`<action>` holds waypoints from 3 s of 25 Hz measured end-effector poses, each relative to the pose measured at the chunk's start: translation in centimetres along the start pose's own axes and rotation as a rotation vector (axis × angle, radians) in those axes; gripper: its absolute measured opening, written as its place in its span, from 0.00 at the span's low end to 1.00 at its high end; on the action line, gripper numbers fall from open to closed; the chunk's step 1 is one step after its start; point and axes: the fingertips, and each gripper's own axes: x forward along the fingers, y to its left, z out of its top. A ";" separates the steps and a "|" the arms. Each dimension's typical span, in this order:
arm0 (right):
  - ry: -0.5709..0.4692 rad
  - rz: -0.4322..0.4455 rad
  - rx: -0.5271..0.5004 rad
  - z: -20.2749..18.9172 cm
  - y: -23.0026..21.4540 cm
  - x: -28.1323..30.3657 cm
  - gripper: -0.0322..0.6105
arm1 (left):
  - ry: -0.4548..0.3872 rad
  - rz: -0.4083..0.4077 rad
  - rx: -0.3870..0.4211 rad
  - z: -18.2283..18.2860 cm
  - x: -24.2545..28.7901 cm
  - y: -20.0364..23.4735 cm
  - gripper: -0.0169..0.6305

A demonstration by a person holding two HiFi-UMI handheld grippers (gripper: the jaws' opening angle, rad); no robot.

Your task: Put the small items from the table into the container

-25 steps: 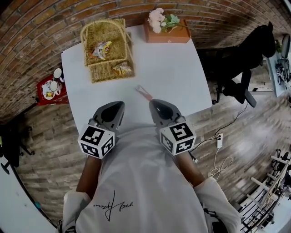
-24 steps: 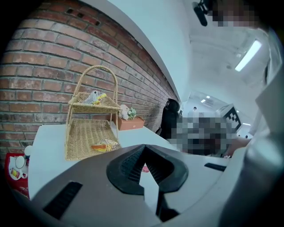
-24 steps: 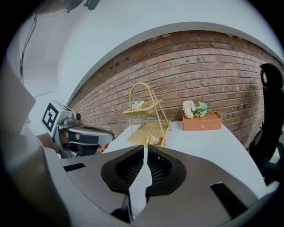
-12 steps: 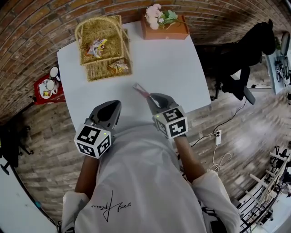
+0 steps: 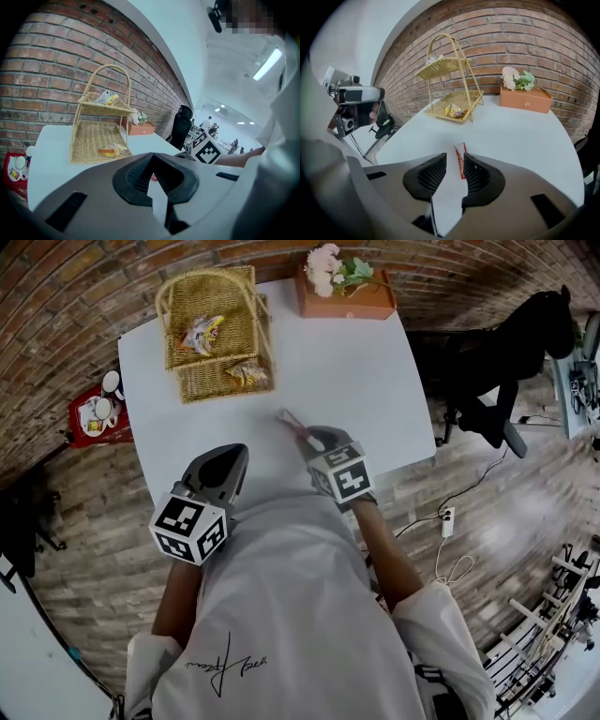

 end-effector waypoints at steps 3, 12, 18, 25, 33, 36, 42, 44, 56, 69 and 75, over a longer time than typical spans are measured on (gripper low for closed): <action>0.027 0.002 -0.011 -0.4 -0.4 0.8 0.20 | 0.000 0.001 -0.006 0.0 0.0 0.2 0.04; 0.082 0.026 -0.048 -0.4 -1.3 1.9 0.24 | -0.001 -0.001 -0.013 0.2 0.1 0.3 0.04; 0.165 0.062 -0.070 -1.1 -2.1 3.0 0.25 | 0.011 -0.006 -0.011 -0.1 0.1 0.2 0.04; 0.221 0.096 -0.080 -2.2 -2.0 4.6 0.29 | 0.011 -0.002 -0.018 -0.1 0.1 0.3 0.04; 0.253 0.091 -0.101 -3.0 -1.5 5.4 0.32 | 0.015 -0.003 -0.019 -0.2 0.2 0.3 0.04; 0.258 0.076 -0.115 -3.0 -1.6 5.6 0.32 | 0.017 -0.002 -0.022 -0.2 0.2 0.4 0.04; 0.295 -0.007 -0.276 -3.7 -1.9 5.8 0.32 | 0.016 -0.004 -0.021 -0.3 0.2 0.3 0.04; 0.304 -0.013 -0.287 -3.8 -2.0 5.9 0.32 | 0.015 -0.004 -0.022 -0.4 0.2 0.4 0.04; 0.310 -0.006 -0.276 -4.0 -1.8 5.7 0.23 | 0.007 0.000 -0.026 -0.3 0.1 0.4 0.04; 0.271 0.063 -0.166 -2.3 -1.1 4.4 0.22 | 0.003 -0.001 -0.023 -0.2 0.1 0.4 0.04; 0.244 0.076 -0.191 -1.1 -0.4 3.4 0.22 | -0.001 0.001 -0.031 -0.3 0.0 0.4 0.04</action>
